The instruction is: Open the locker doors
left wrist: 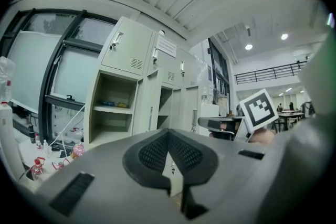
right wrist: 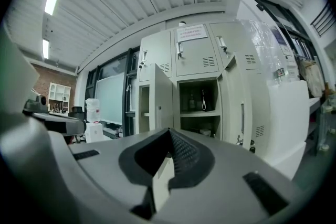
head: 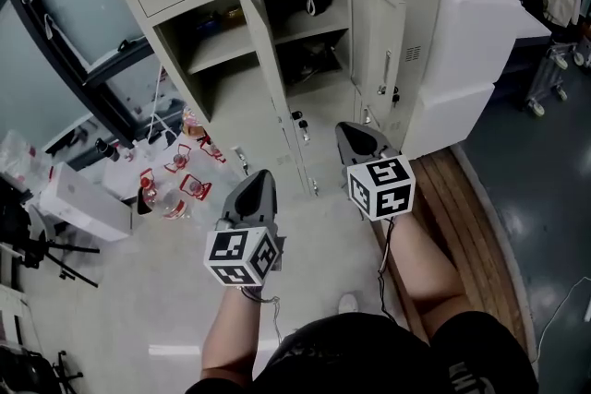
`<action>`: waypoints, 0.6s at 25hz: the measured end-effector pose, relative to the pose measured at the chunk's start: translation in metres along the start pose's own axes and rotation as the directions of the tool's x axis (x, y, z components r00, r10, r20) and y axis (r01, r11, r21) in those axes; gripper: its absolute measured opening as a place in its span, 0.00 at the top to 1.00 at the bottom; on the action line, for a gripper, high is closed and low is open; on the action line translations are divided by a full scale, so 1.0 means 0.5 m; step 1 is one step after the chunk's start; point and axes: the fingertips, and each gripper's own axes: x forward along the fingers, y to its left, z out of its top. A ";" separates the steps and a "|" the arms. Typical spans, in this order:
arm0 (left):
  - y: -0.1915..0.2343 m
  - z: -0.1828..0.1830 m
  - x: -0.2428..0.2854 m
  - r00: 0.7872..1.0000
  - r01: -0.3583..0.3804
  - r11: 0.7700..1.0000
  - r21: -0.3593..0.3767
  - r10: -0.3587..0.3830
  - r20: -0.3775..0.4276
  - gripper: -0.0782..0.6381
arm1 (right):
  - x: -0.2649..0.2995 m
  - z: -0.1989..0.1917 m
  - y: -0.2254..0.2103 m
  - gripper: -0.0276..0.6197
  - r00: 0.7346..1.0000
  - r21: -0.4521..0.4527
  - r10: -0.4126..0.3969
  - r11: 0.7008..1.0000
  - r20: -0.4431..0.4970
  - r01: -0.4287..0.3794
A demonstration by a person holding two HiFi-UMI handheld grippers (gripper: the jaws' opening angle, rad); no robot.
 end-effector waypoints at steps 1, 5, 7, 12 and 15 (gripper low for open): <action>0.004 0.000 -0.007 1.000 0.005 1.000 0.001 -0.005 -0.001 0.89 | -0.007 0.000 0.003 0.96 1.000 0.007 -0.010 1.000 0.001 0.010; 0.023 0.000 -0.050 1.000 0.025 1.000 0.007 -0.025 -0.005 0.89 | -0.040 -0.005 0.035 0.96 0.999 0.022 -0.053 0.998 0.004 0.053; 0.038 0.000 -0.077 0.999 0.033 0.999 0.008 -0.033 -0.009 0.89 | -0.057 -0.009 0.061 0.96 0.997 0.028 -0.073 0.997 0.001 0.073; 0.066 0.005 -0.146 0.999 0.054 0.999 0.002 -0.054 -0.010 0.89 | -0.117 -0.007 0.127 0.96 0.991 0.021 -0.131 0.991 -0.002 0.131; 0.062 0.010 -0.190 0.997 0.078 0.997 -0.001 -0.078 -0.003 0.89 | -0.165 -0.001 0.159 0.96 0.986 0.011 -0.165 0.986 0.004 0.165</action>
